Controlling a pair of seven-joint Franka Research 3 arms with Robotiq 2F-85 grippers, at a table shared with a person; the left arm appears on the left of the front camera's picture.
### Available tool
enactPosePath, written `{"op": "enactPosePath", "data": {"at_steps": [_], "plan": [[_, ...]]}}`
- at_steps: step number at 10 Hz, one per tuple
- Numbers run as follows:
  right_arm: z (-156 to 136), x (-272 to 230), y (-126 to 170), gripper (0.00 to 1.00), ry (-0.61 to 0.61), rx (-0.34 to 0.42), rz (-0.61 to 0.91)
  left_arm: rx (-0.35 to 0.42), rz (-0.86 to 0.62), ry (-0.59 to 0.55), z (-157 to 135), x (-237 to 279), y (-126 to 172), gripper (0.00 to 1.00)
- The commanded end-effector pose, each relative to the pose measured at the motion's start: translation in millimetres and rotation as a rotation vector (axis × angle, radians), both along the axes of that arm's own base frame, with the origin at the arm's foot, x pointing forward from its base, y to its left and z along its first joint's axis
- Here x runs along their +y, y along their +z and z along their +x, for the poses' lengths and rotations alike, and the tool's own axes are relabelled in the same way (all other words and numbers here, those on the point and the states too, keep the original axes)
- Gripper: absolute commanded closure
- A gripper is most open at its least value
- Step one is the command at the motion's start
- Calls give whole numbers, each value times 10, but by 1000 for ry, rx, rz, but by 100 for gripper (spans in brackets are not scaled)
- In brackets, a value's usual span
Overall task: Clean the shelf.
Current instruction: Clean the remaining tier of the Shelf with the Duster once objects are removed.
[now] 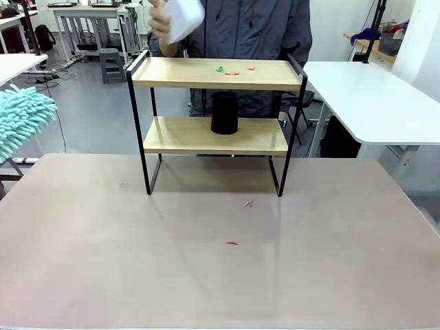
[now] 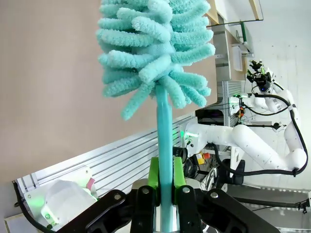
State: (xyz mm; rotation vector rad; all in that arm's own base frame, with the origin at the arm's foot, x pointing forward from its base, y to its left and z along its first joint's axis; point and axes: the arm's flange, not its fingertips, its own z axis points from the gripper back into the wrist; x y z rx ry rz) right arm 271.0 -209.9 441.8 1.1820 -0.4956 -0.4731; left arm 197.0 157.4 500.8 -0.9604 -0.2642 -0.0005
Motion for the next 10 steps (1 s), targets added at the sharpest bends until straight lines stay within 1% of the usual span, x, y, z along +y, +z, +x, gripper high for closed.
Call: {"op": "enactPosePath", "data": {"at_steps": [1,2,3,4,5,6,7,8,9,10], "plan": [[8,26,-9,0,-3,-36,9,0,0,0,0,0,0,87],[8,26,-9,0,-3,-36,9,-9,40,36,58,-69,148,87],[8,26,-9,0,-3,-36,9,-39,112,87,182,-196,430,87],[8,26,-9,0,-3,-36,9,-91,173,103,367,-353,878,87],[8,26,-9,0,-3,-36,9,-114,200,115,583,-543,1307,87],[8,26,-9,0,-3,-36,9,-98,231,171,775,-828,1678,87],[8,26,-9,0,-3,-36,9,-90,270,152,936,-1162,1936,87],[8,26,-9,0,-3,-36,9,-96,290,119,1077,-1556,2065,87],[8,26,-9,0,-3,-36,9,-67,337,52,1175,-2042,2046,87],[8,26,-9,0,-3,-36,9,-46,363,-25,1225,-2390,1930,87]]}}
